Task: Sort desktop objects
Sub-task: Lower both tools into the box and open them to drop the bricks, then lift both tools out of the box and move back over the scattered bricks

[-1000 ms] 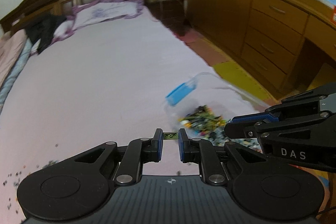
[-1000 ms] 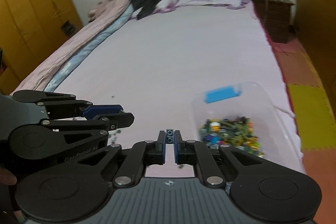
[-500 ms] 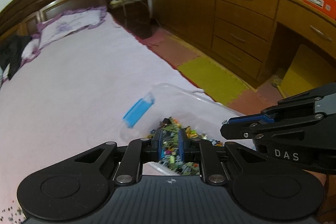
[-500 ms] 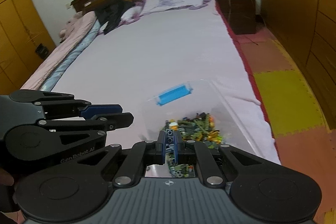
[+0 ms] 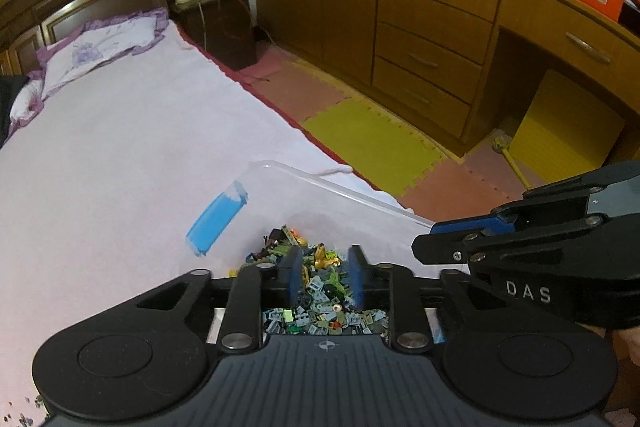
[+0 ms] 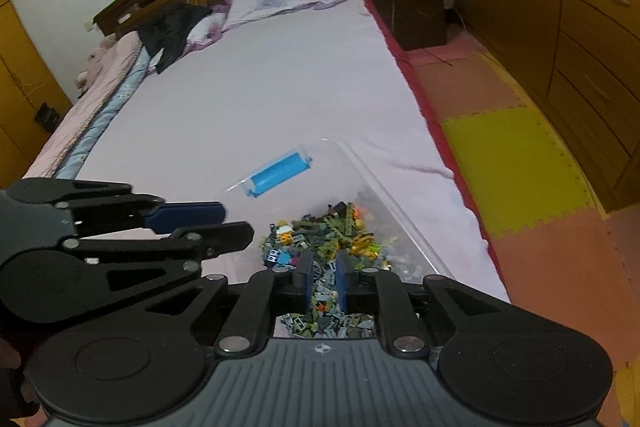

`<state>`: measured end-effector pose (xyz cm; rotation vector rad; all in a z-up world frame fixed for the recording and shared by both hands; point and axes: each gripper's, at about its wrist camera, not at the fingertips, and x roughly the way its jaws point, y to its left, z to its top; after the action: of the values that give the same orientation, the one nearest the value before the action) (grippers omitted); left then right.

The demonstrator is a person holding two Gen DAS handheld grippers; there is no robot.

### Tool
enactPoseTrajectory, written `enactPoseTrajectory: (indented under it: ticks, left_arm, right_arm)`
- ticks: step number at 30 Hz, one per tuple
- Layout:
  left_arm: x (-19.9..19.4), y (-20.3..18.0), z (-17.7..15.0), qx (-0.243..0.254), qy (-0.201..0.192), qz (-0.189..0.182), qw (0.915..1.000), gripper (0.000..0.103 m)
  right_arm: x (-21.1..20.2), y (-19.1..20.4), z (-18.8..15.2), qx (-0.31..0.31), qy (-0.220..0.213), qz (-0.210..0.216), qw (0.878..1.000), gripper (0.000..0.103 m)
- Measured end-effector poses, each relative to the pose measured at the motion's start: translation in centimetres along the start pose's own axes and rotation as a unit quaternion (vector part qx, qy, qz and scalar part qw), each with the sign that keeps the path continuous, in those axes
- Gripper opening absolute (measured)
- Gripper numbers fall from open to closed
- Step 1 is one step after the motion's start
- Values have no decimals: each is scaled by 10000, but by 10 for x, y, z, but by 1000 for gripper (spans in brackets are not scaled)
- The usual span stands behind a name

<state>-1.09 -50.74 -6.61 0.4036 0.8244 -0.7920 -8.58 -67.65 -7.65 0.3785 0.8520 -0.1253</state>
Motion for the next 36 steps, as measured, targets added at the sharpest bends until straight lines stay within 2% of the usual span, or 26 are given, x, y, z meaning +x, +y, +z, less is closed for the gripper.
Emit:
enactPoseTrajectory:
  ticks: [5,7,10,12,14,22,26,30,36]
  left_arm:
    - [-8,7,-7,-202,35,162,9997,49]
    - [-13,12,-9,-311,39,229,9992,59]
    - [-21,21,-15,-522,44,391,9979,71]
    - [-29,28,-21,-640,52,524,9966,77]
    - [-39,36,-28,-732,57,664,9951,81]
    - [-85,80,-64,-1127,34,1161,9868,98]
    - [-112,113,-88,-1264,7,1270,9838,98]
    - [-142,148,-116,-1333,-68,1362,9816,101]
    - [-180,205,-164,-1408,-110,1518,9783,102]
  right_arm:
    - [2,1,-1,-6,14,-22,10000,24]
    - [3,2,-1,2,49,-20,10000,27]
    - [5,7,-2,-19,100,-6,9999,40]
    - [5,13,-2,-70,114,19,9999,45]
    - [6,20,-2,-119,129,44,9998,52]
    - [3,69,-1,-285,180,88,9994,66]
    - [-5,105,-2,-334,28,7,9994,79]
    - [-7,151,-11,-169,37,-189,9997,82]
    - [-9,238,-37,-288,23,-264,9992,86]
